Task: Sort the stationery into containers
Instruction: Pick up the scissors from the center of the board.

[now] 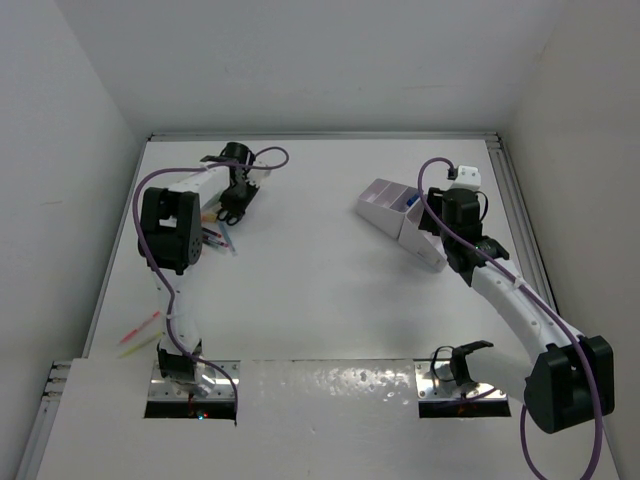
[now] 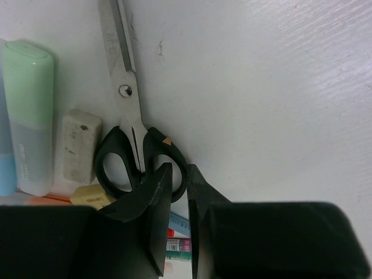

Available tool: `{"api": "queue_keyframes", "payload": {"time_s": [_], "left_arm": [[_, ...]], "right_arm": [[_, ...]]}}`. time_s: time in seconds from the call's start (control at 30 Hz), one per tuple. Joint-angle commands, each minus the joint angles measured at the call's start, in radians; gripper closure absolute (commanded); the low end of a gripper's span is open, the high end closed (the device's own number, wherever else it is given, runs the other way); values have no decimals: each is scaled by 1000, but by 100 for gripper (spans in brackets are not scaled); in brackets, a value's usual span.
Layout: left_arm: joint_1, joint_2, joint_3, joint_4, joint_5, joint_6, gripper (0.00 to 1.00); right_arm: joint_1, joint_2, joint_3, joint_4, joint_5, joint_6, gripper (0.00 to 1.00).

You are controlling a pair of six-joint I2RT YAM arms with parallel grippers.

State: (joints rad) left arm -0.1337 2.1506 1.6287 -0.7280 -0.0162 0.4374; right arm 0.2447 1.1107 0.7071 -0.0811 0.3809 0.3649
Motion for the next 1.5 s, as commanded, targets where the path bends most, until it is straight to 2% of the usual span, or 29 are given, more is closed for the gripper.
{"api": "queue_keyframes", "payload": {"time_s": [0.0, 0.27, 0.33, 0.4, 0.43, 0.47, 0.77, 0.87, 1.07, 1.13, 1.17, 1.27, 1.33, 1.4, 1.47], "left_arm": [[9, -6, -18, 29, -34, -31, 85], [9, 11, -43, 16, -42, -51, 81], [9, 25, -44, 18, -41, -49, 83], [8, 38, -36, 22, -27, -52, 92], [8, 43, -27, 21, -7, -52, 99], [8, 51, -20, 13, 8, -55, 100], [13, 29, 115, -70, 228, -58, 100], [9, -23, 154, -71, 265, -45, 100], [-24, -115, 164, -103, 282, 102, 100], [-58, -138, 163, -154, 279, 235, 100], [-73, -170, 142, -166, 254, 342, 100], [-141, -263, 29, -116, 106, 481, 100], [-175, -300, -25, -44, -17, 604, 100], [-190, -327, -56, -13, -74, 712, 100], [-199, -343, -58, 39, -141, 776, 100]], "right_arm": [[7, -11, 0, 18, 0, -4, 43], [5, -17, 3, 12, 7, -14, 43], [5, -20, 5, 15, 10, -14, 43], [5, -18, 8, 18, 9, -17, 43], [5, -17, 9, 15, 9, -20, 43], [5, -18, 14, 12, 10, -20, 44], [5, -55, 9, 4, 23, -35, 44], [7, -75, -1, 26, -66, -96, 44], [34, -92, -12, 109, -428, -246, 44], [38, -72, 20, 129, -526, -277, 44], [38, -45, 61, 135, -607, -271, 42], [22, 43, 194, 86, -713, -206, 42], [15, 173, 384, -52, -744, -181, 42], [8, 259, 544, -126, -776, -161, 41], [4, 354, 609, -166, -790, -135, 41]]}}
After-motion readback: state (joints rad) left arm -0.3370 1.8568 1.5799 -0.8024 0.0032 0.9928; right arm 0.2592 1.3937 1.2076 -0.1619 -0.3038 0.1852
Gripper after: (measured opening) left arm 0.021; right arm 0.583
